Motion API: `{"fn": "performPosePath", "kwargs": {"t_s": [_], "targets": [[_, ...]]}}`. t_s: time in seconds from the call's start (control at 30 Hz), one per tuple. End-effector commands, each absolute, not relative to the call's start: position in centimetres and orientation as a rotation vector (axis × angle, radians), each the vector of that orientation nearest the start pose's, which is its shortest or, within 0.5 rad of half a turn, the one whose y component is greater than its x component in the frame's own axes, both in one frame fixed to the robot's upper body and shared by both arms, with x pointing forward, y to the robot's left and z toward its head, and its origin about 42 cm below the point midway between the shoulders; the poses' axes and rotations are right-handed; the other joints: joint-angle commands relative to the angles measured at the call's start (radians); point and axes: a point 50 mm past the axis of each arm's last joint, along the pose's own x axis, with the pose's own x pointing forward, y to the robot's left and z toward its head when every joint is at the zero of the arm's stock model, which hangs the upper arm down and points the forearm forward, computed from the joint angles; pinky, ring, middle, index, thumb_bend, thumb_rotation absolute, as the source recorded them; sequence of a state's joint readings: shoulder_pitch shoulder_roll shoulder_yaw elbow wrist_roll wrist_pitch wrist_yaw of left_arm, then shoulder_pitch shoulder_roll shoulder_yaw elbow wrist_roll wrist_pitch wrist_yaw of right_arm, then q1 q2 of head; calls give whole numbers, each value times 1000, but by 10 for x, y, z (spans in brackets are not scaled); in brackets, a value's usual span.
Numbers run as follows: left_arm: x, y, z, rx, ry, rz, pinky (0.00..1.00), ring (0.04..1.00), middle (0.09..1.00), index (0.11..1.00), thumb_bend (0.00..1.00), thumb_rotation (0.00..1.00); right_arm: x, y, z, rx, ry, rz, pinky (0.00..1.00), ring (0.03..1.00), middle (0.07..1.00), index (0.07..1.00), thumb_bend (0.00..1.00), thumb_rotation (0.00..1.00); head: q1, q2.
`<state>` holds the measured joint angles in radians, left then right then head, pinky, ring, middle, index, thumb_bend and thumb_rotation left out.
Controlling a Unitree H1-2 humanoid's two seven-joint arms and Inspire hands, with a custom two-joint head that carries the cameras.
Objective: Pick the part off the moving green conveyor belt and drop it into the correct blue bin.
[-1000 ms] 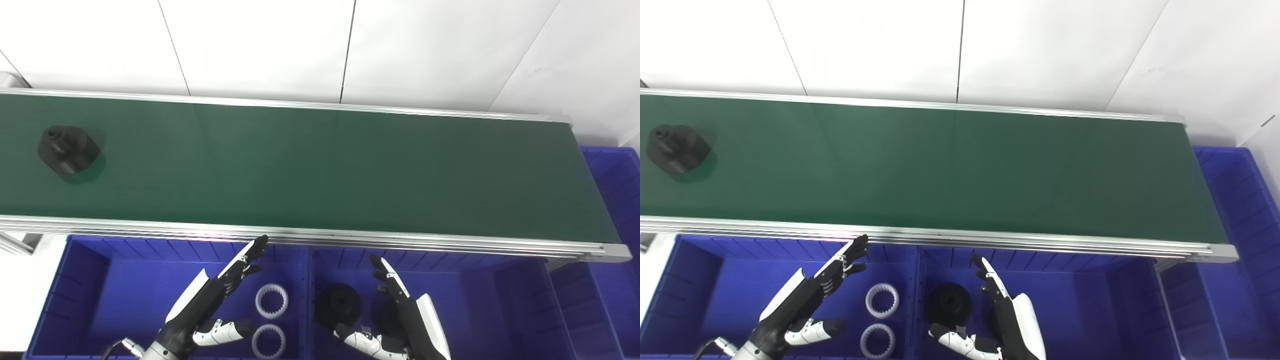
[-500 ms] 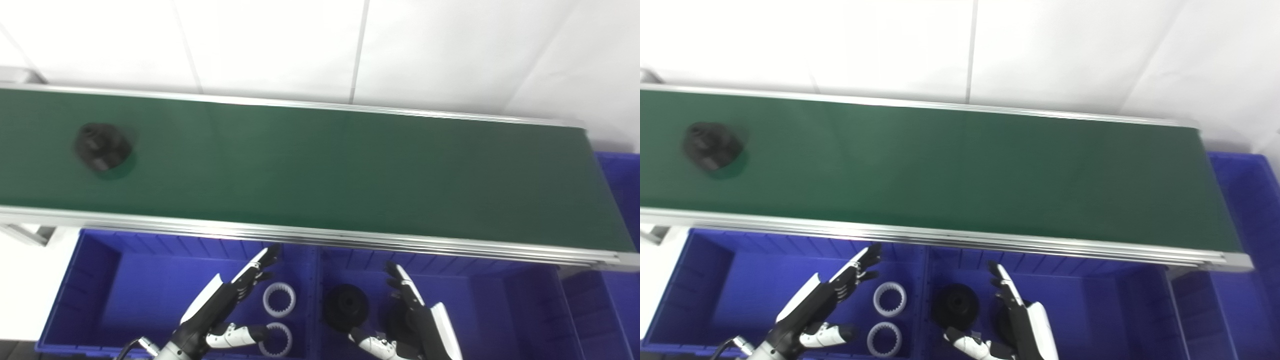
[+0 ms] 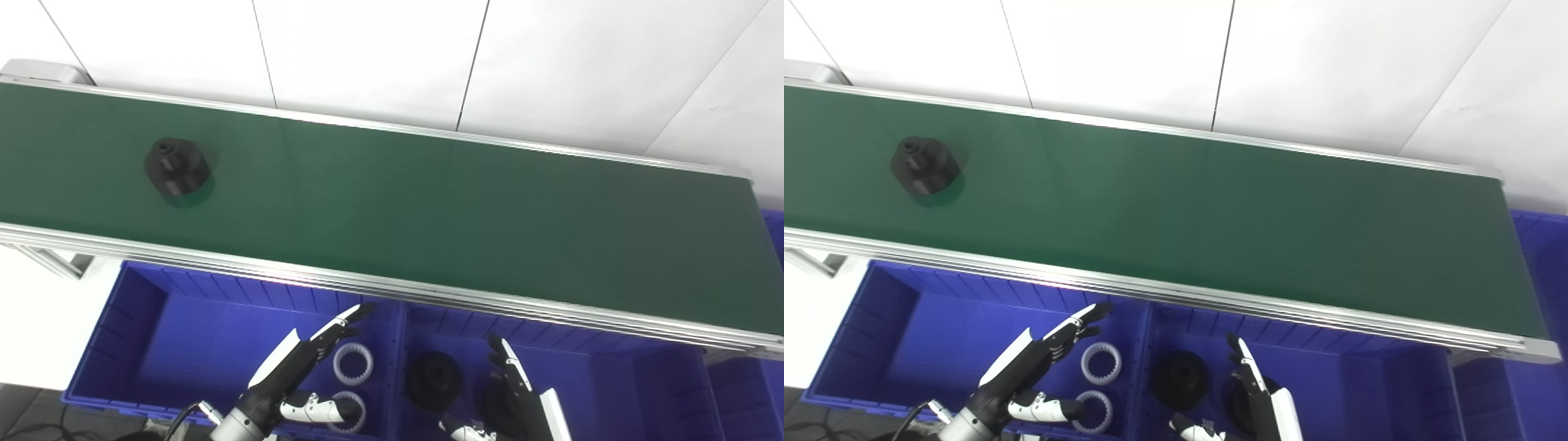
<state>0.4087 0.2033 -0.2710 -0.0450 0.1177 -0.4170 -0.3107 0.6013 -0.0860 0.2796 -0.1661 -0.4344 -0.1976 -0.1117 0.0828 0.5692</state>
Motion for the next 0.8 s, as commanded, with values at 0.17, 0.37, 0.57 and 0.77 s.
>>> {"fn": "performPosePath", "kwargs": {"t_s": [0.17,0.37,0.57,0.77], "targets": [[124,197,42,198,-52,-539,867,947,936,897,802,611,77,-185,58,-370,46,122,820,898,937,946,788,390,26,-39],[129,193,40,190,-60,-510,855,943,935,894,797,619,87,-188,72,-354,-56,102,825,893,932,947,763,361,30,-54],[138,190,37,110,-59,-462,792,897,921,880,765,569,112,-188,99,-348,-178,119,861,921,952,955,761,354,20,-62],[142,190,35,151,-63,-447,752,871,914,875,769,612,147,-179,131,-362,-275,131,858,946,964,956,809,381,-6,-69]]}}
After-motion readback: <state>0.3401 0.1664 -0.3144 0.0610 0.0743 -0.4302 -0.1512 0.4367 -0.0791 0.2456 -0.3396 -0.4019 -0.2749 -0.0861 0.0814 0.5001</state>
